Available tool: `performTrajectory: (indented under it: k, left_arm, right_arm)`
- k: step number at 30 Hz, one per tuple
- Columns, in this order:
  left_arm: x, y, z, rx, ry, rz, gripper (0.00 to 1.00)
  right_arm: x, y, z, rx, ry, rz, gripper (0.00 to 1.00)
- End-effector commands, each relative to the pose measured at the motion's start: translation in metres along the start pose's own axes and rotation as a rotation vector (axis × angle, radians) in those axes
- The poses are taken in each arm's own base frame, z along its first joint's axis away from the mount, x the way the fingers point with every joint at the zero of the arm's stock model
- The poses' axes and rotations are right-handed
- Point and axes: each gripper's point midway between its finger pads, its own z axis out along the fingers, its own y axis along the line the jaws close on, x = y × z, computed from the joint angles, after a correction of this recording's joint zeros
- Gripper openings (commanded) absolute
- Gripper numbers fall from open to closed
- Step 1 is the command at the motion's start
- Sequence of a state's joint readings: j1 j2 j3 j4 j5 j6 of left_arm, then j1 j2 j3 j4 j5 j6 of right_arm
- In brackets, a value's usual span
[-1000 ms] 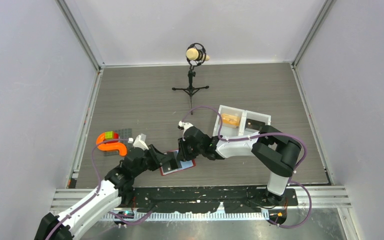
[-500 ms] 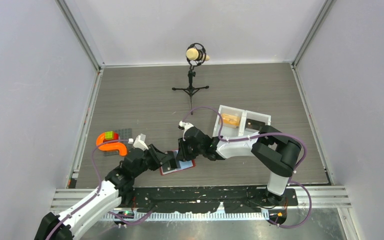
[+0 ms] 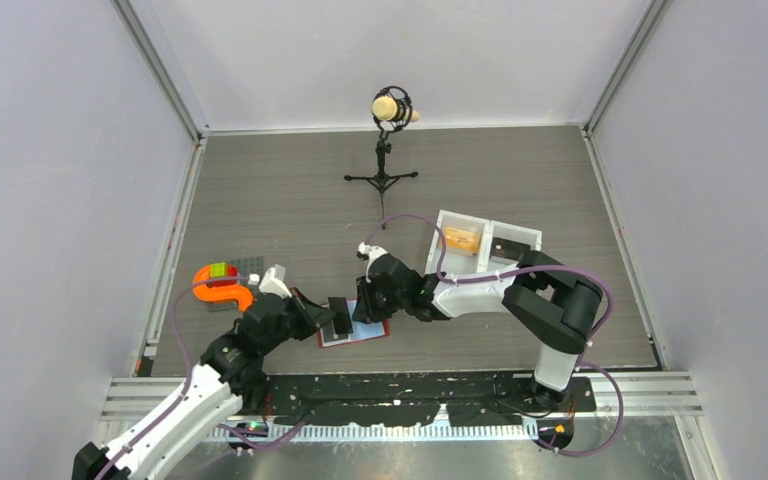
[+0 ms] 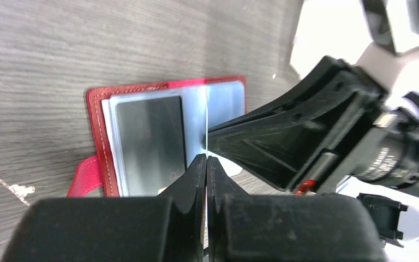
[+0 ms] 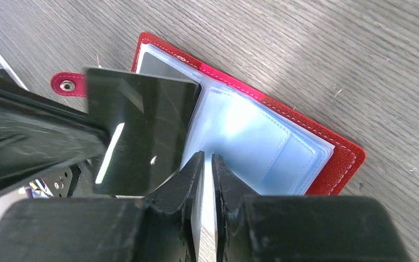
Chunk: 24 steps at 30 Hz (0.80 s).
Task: Take the credit cards out of the card holder
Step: Remove the credit card from the card holder, then place the credit card in the storage box.
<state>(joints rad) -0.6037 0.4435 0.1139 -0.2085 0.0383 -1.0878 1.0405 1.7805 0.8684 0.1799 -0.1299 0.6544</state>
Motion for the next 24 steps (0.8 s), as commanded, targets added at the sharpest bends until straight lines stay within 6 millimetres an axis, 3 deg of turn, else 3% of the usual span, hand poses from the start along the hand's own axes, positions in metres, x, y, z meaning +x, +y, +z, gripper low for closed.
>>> performTrajectory:
  k: [1, 5, 10, 17, 20, 22, 23, 24]
  left_arm:
    - [-0.026, -0.002, -0.018, -0.062, -0.101, 0.056, 0.00]
    - [-0.035, -0.006, -0.030, -0.076, -0.132, 0.058, 0.00]
    - [-0.042, -0.025, -0.043, -0.024, -0.149, 0.017, 0.00]
    - [-0.045, -0.058, -0.054, 0.092, -0.138, -0.127, 0.00]
    - [-0.047, -0.062, -0.060, 0.080, -0.129, -0.173, 0.00]
    - [-0.048, -0.060, -0.064, 0.043, -0.128, -0.210, 0.00]
    - [-0.048, -0.058, -0.066, 0.019, -0.126, -0.232, 0.00]
    - [-0.048, -0.057, -0.067, 0.001, -0.122, -0.251, 0.00]
  right_arm:
    - [-0.001, 0.000, -0.005, 0.007, -0.007, -0.013, 0.18]
    - [-0.011, 0.005, -0.014, 0.003, -0.028, -0.072, 0.19]
    - [-0.047, 0.021, -0.044, -0.014, -0.155, -0.197, 0.22]
    - [-0.081, 0.046, -0.083, -0.047, -0.393, -0.526, 0.24]
    - [-0.080, 0.055, -0.100, -0.053, -0.549, -0.729, 0.25]
    - [-0.077, 0.065, -0.118, -0.048, -0.686, -0.890, 0.25]
    - [-0.084, 0.077, -0.132, -0.064, -0.780, -0.921, 0.25]
    - [-0.074, 0.073, -0.131, -0.050, -0.782, -0.999, 0.26]
